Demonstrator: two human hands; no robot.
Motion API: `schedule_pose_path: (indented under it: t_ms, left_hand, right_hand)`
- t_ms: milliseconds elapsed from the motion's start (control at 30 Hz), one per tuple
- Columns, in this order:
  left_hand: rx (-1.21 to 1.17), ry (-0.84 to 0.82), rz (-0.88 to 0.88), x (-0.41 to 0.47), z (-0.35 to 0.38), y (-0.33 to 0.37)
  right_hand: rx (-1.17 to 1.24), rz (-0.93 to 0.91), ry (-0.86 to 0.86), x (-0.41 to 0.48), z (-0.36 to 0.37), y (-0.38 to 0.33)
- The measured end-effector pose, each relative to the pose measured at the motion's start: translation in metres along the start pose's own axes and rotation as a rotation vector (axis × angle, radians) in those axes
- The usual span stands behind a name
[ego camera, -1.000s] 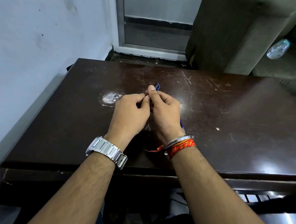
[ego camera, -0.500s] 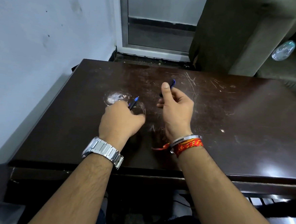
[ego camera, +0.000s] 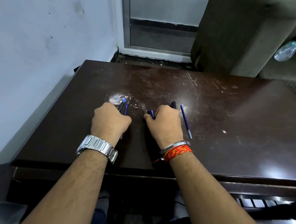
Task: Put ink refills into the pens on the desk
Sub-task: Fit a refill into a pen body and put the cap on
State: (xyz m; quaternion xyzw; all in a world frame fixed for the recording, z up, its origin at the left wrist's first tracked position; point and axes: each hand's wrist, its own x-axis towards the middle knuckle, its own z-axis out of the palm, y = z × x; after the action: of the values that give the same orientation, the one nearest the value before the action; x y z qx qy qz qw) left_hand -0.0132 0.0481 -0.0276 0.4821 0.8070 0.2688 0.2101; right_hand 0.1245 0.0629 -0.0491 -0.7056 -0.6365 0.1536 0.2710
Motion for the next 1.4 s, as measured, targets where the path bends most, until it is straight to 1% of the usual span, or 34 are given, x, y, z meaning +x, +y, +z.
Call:
schedule_pose_path:
  t_ms: [267, 400, 467, 533, 567, 600, 667, 700, 733, 800, 933, 1000, 1067, 1200, 1300, 1400]
  left_hand:
    - [-0.014, 0.028, 0.006, -0.004, 0.001, 0.004]
    - [-0.009, 0.087, 0.029, -0.007, 0.002, 0.008]
    - [-0.038, 0.134, 0.073, -0.008, 0.003, 0.012]
    - [-0.122, 0.140, 0.142, -0.010, 0.005, 0.016]
    - [-0.170, 0.117, 0.170, -0.011, 0.007, 0.019]
    - [-0.209, 0.080, 0.194, -0.012, 0.009, 0.021]
    - [-0.239, -0.025, 0.270, -0.013, 0.014, 0.022]
    - [-0.245, -0.081, 0.316, -0.014, 0.017, 0.022]
    - [-0.258, -0.122, 0.353, -0.015, 0.019, 0.022]
    - [-0.286, -0.133, 0.396, -0.015, 0.022, 0.019]
    - [-0.328, -0.043, 0.443, -0.013, 0.021, 0.017]
    - [-0.346, -0.042, 0.445, -0.013, 0.021, 0.016]
    - [-0.329, -0.078, 0.468, -0.012, 0.021, 0.015]
    - [-0.365, -0.138, 0.487, -0.009, 0.020, 0.014]
    - [-0.389, -0.120, 0.470, -0.010, 0.020, 0.014]
    - [-0.351, -0.093, 0.459, -0.011, 0.022, 0.014]
  right_hand:
    - [0.003, 0.003, 0.008, -0.002, -0.002, -0.003]
    - [-0.018, 0.006, 0.019, -0.002, -0.006, -0.004]
    - [-0.031, -0.019, 0.063, -0.002, -0.008, -0.004]
    - [0.010, -0.070, 0.142, -0.001, -0.010, -0.004]
    - [0.095, -0.071, 0.173, 0.001, -0.010, -0.006]
    - [0.235, -0.053, 0.185, 0.002, -0.010, -0.008]
    - [0.565, 0.015, 0.132, 0.003, -0.011, -0.014]
    - [0.688, 0.050, 0.087, 0.004, -0.011, -0.015]
    - [0.758, 0.070, 0.055, 0.004, -0.011, -0.015]
    - [0.833, 0.082, 0.048, 0.004, -0.011, -0.013]
    - [0.977, 0.116, 0.110, 0.005, -0.013, -0.010]
    - [0.981, 0.126, 0.114, 0.005, -0.013, -0.009]
    - [0.949, 0.096, 0.096, 0.006, -0.012, -0.008]
    - [0.951, 0.033, 0.006, 0.008, -0.011, -0.008]
    - [0.964, 0.054, -0.014, 0.011, -0.011, -0.009]
    - [0.890, 0.099, 0.028, 0.011, -0.010, -0.007]
